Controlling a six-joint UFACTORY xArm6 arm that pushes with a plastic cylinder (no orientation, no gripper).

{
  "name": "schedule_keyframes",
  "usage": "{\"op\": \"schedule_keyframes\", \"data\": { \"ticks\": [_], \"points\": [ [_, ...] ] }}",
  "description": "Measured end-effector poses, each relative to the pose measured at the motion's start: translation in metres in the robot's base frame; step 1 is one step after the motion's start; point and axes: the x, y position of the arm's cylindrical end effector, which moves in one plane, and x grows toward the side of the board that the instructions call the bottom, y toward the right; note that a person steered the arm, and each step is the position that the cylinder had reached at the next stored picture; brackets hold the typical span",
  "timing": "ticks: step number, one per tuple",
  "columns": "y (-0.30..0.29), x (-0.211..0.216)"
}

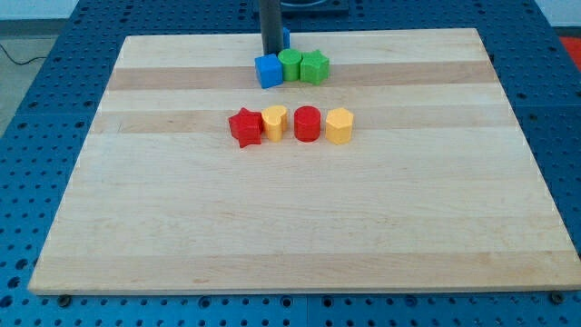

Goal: Push the blue triangle towards the top left of the board

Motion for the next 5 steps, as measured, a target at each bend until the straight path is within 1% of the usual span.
{"op": "schedule_keyframes", "data": {
  "ticks": [1,2,3,4,5],
  "points": [
    [0.041,-0.001],
    [0.059,-0.025],
    [0.052,-0.051],
    [0.000,-0.046],
    [-0.061,-0.027]
  ]
}}
